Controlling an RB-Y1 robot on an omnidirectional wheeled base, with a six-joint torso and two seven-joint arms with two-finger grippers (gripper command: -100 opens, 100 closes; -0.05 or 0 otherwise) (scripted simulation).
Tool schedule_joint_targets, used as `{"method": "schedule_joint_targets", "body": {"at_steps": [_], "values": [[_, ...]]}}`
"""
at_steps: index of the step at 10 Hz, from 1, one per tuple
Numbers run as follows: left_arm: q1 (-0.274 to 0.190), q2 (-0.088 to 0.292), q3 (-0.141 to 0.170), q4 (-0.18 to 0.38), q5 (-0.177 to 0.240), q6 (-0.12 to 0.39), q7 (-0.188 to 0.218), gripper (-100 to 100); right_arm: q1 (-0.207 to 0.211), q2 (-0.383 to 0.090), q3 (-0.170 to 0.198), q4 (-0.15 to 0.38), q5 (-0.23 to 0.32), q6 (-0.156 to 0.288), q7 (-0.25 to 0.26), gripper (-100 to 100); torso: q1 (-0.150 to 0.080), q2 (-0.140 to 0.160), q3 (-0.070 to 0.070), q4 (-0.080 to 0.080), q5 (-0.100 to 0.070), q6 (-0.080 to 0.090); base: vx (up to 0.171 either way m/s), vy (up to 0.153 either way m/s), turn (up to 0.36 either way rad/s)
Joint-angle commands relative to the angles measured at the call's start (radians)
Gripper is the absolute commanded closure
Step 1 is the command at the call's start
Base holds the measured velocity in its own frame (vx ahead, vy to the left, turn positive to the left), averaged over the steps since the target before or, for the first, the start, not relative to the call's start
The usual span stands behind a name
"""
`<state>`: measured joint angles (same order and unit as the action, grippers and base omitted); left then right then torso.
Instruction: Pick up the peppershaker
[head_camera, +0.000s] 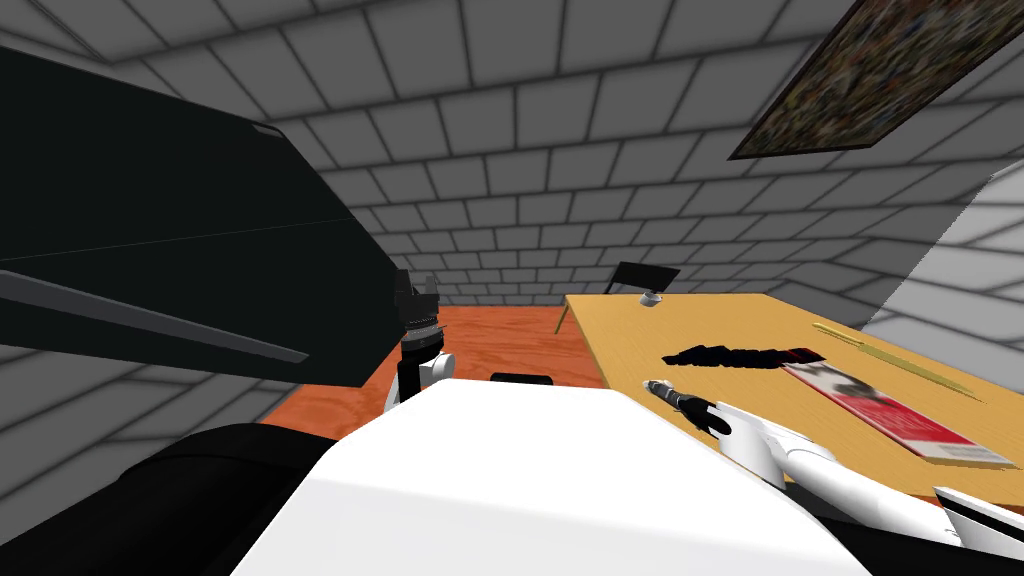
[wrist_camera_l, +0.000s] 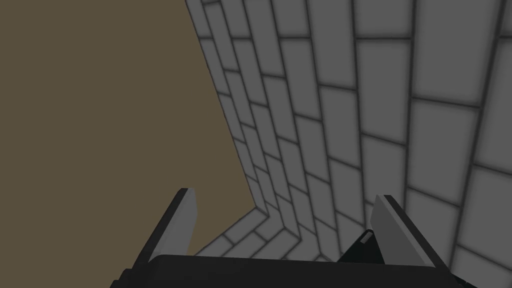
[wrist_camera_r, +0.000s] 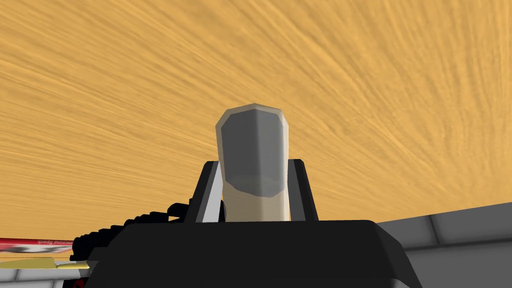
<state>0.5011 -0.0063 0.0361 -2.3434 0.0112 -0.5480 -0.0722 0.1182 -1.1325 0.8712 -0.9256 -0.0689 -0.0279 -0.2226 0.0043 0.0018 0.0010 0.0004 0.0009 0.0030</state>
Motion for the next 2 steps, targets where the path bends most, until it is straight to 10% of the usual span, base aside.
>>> {"method": "schedule_joint_targets", "body": {"at_steps": [1,2], "values": [[0.0,0.0,0.0,0.0,0.0,0.0,0.0,0,0.0,0.0,0.0,0.0,0.0,0.0,0.0,100,0.0,0.0,0.0,0.0,0.0,0.0,-0.004,0.031,-0.019],[0.0,0.0,0.0,0.0,0.0,0.0,0.0,0,0.0,-0.002,0.002,-0.002,-0.001,0.0,-0.002,0,-0.001,0.0,0.0,0.0,0.0,0.0,-0.001,0.006,0.001]]}}
